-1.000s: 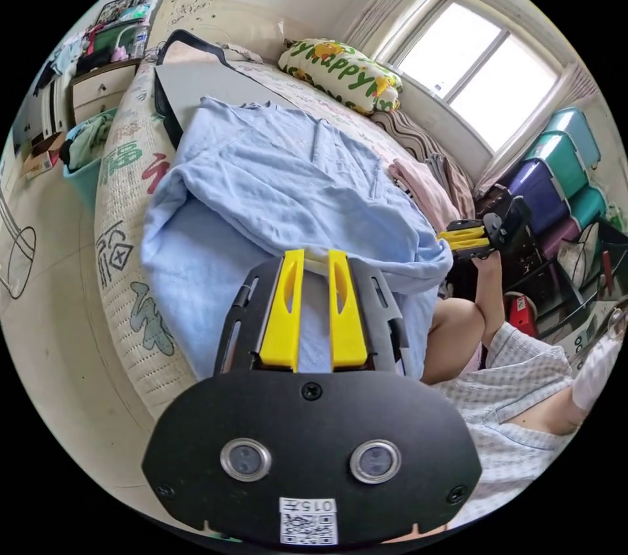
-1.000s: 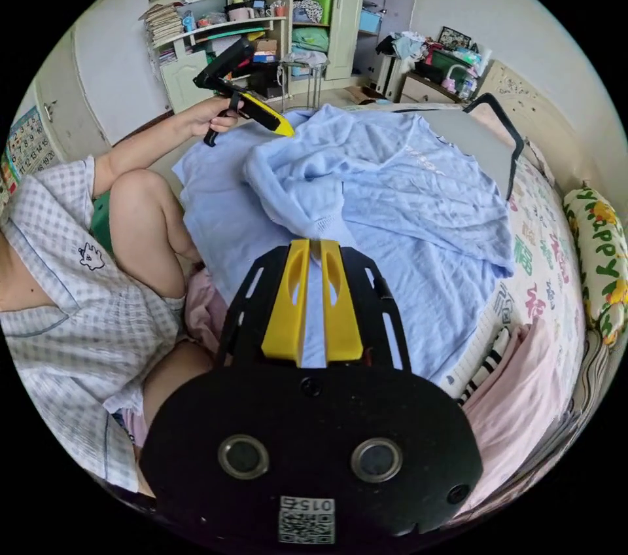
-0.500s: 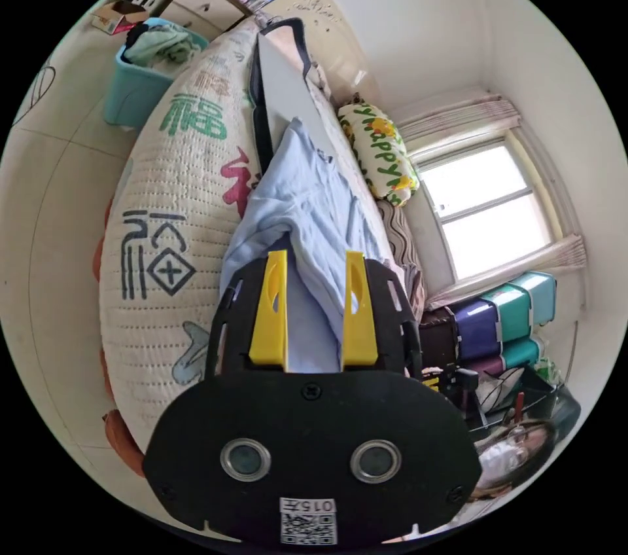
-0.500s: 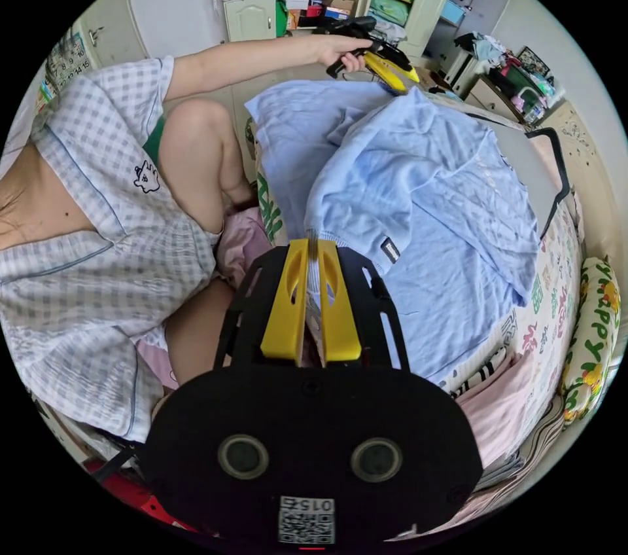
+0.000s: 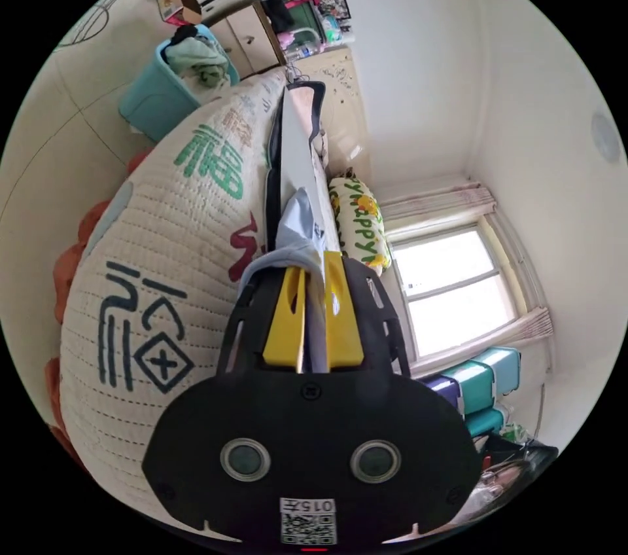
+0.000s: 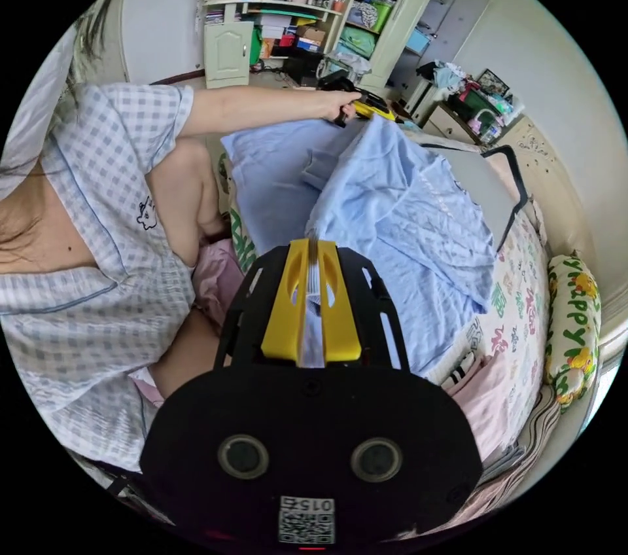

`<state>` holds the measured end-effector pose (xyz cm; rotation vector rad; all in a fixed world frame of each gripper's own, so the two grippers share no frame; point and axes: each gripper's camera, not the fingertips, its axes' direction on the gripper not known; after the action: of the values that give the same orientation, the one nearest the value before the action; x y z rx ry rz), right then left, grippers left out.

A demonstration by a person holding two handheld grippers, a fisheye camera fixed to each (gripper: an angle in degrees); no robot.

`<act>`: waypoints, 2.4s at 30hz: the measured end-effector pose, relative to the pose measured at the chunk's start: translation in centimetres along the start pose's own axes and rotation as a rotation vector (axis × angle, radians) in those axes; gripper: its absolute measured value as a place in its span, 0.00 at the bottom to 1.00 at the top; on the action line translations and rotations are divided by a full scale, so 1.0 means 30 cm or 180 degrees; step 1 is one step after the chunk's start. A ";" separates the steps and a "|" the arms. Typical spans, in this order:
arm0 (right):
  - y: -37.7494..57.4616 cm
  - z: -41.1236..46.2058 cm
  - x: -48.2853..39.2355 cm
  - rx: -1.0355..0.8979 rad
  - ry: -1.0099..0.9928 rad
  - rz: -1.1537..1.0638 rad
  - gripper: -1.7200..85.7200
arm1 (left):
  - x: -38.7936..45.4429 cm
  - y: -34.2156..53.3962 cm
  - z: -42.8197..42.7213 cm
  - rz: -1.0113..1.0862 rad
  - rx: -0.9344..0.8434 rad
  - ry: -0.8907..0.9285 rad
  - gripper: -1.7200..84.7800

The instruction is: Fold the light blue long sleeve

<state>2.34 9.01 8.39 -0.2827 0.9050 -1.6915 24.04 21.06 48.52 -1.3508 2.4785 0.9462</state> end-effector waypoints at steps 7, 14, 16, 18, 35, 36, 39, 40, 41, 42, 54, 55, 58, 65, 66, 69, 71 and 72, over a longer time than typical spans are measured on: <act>-0.051 0.216 -0.063 -0.0830 -0.0729 -0.0618 0.06 | -0.141 0.006 -0.024 -0.0192 -0.0193 0.0384 0.10; 0.150 0.004 0.106 0.0236 -0.0523 0.0232 0.05 | -0.018 0.004 -0.228 0.0316 -0.0635 0.0152 0.14; 0.184 0.008 0.178 0.0257 -0.0361 0.0628 0.05 | 0.055 0.005 -0.259 0.0596 -0.0655 0.0230 0.11; 0.204 0.042 0.258 0.0147 -0.0468 0.0940 0.08 | 0.184 0.039 -0.242 0.1087 -0.0535 0.0238 0.10; 0.223 0.142 0.339 -0.0172 -0.1130 0.0734 0.09 | 0.535 0.163 0.743 0.2124 -0.1512 -0.1740 0.16; 0.226 0.136 0.343 -0.0176 -0.1061 0.0739 0.09 | 0.525 0.159 0.786 0.2081 -0.1576 -0.1909 0.15; 0.230 0.131 0.357 -0.0171 -0.0991 0.0754 0.09 | 0.495 0.169 0.852 0.2070 -0.1694 -0.2233 0.12; 0.230 0.133 0.360 -0.0171 -0.0997 0.0762 0.09 | 0.496 0.171 0.849 0.2101 -0.1650 -0.2286 0.11; 0.230 0.139 0.364 -0.0189 -0.1015 0.0751 0.09 | 0.494 0.171 0.844 0.2150 -0.1635 -0.2349 0.10; 0.229 0.144 0.365 -0.0188 -0.1031 0.0718 0.09 | 0.483 0.161 0.831 0.2094 -0.1640 -0.2256 0.08; 0.308 0.106 0.413 -0.0068 -0.0733 0.0947 0.01 | 0.581 0.051 0.613 0.2022 -0.0436 -0.1901 0.02; 0.314 0.097 0.416 -0.0058 -0.0669 0.0975 0.01 | 0.592 0.047 0.609 0.2052 -0.0374 -0.1949 0.02; 0.342 0.064 0.444 0.0112 -0.0606 0.1133 0.01 | 0.603 0.025 0.612 0.2093 -0.0175 -0.2087 0.03; 0.346 0.137 0.523 0.0209 -0.1124 0.1424 0.12 | 0.398 -0.033 0.662 0.1549 -0.0442 -0.1525 0.09; 0.342 0.136 0.518 0.0232 -0.1082 0.1407 0.12 | 0.401 -0.038 0.633 0.1586 -0.0373 -0.1466 0.10; 0.326 0.132 0.501 0.0177 -0.1018 0.1337 0.11 | 0.421 -0.063 0.574 0.1710 -0.0457 -0.1762 0.11; 0.314 0.131 0.485 0.0174 -0.1049 0.1254 0.09 | 0.426 -0.068 0.540 0.1796 -0.0581 -0.1852 0.12; 0.307 0.126 0.473 0.0196 -0.1081 0.1199 0.08 | 0.425 -0.062 0.518 0.1854 -0.0691 -0.1824 0.13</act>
<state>6.58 -6.02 0.87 -0.3241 0.6073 -1.2724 15.83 20.75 30.07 -0.2801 2.3555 1.4935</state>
